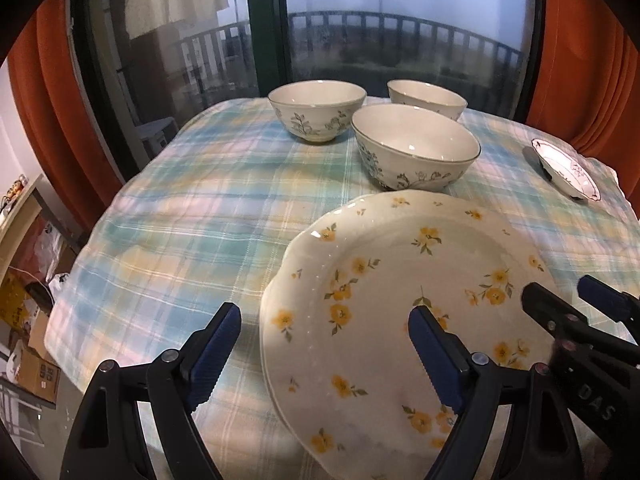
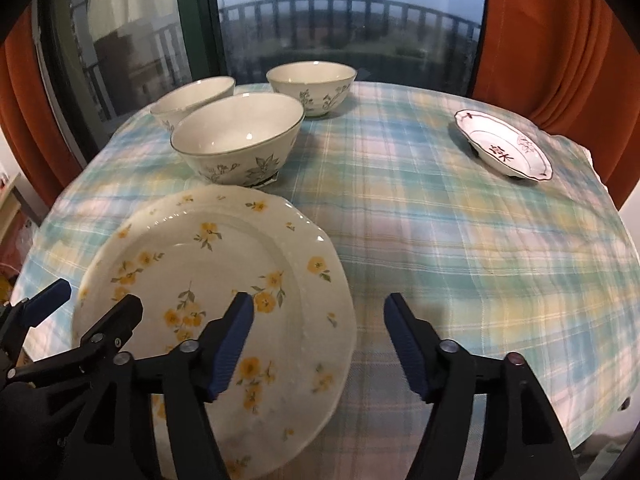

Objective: Organize plates and bowls
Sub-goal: 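Lower the round plate onto the scalloped plate and open both grippers, then move both grippers to the small red-rimmed plate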

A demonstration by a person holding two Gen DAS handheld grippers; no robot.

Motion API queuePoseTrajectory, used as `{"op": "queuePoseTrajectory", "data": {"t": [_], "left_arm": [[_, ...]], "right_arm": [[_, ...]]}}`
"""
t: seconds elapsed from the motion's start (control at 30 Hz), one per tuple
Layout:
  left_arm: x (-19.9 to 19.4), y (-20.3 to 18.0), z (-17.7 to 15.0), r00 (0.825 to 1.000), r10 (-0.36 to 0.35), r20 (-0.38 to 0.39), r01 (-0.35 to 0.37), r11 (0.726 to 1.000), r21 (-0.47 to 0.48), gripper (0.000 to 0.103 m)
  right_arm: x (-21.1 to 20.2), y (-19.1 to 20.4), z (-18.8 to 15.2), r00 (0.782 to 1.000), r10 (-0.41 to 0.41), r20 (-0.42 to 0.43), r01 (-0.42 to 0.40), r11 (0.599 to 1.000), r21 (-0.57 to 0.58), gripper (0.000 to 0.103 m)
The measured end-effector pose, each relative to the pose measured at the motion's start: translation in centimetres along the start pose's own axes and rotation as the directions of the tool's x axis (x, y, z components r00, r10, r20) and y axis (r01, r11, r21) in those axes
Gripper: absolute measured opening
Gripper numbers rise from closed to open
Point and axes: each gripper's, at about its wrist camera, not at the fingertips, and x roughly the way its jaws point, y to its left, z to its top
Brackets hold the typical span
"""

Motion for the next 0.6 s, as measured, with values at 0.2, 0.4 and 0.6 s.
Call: {"op": "queuePoseTrajectory", "data": {"t": [0.2, 0.4, 0.6], "left_arm": [[-1.9, -1.2, 0.3, 0.999, -0.011, 0.049, 0.01, 1.0, 0.007, 0.088], [-3.1, -3.6, 1.9, 0.994, -0.035, 0.099, 0.035, 0.999, -0.001, 0.09], [-3.0, -6.7, 3.4, 0.993, -0.049, 0.107, 0.046, 0.999, 0.028, 0.09]], "right_arm": [[-2.5, -0.9, -0.4, 0.998, 0.015, 0.068, -0.015, 1.0, -0.002, 0.074], [-4.6, -3.2, 0.0, 0.99, 0.034, 0.137, -0.037, 0.999, 0.021, 0.074], [-5.5, -6.2, 1.0, 0.981, 0.02, 0.191, -0.028, 0.999, 0.039, 0.074]]}}
